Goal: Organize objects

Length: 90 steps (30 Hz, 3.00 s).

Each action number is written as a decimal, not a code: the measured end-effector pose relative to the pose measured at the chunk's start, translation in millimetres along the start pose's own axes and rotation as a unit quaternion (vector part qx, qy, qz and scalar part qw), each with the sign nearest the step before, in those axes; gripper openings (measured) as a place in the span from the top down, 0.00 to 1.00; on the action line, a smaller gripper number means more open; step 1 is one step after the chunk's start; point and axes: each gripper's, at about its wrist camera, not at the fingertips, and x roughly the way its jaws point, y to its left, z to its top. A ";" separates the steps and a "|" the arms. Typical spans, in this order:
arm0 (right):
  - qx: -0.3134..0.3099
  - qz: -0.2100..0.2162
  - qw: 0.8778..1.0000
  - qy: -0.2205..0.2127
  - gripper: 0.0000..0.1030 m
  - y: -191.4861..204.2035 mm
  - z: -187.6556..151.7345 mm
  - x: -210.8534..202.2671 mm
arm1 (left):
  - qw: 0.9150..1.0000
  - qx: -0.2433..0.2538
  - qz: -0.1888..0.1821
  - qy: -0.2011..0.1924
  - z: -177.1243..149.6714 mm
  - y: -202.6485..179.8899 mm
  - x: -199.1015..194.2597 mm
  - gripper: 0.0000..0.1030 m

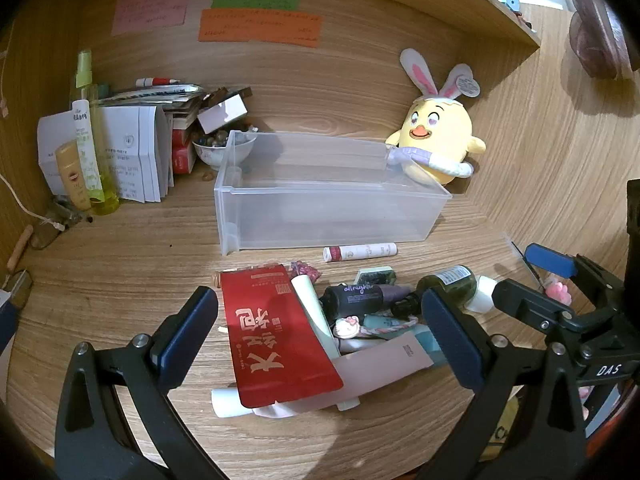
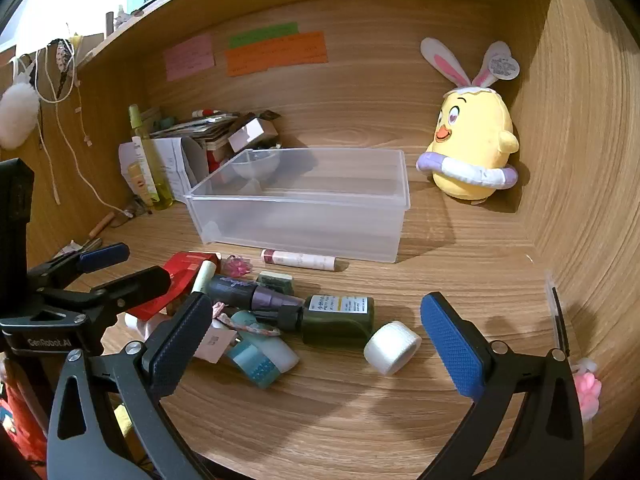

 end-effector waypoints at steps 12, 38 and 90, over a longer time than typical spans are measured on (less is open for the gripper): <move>0.000 0.001 1.000 0.001 0.00 0.4 -0.7 -0.4 | 1.000 -0.001 -0.002 0.006 -1.6 -0.9 0.5 0.00; 0.006 0.000 1.000 0.012 0.00 -9.0 -1.1 7.3 | 0.999 -0.007 0.016 0.031 -2.8 13.3 7.2 0.00; 0.061 -0.048 0.993 0.088 0.62 -60.6 -26.3 56.8 | 0.979 0.046 0.012 0.198 19.9 55.4 93.2 0.13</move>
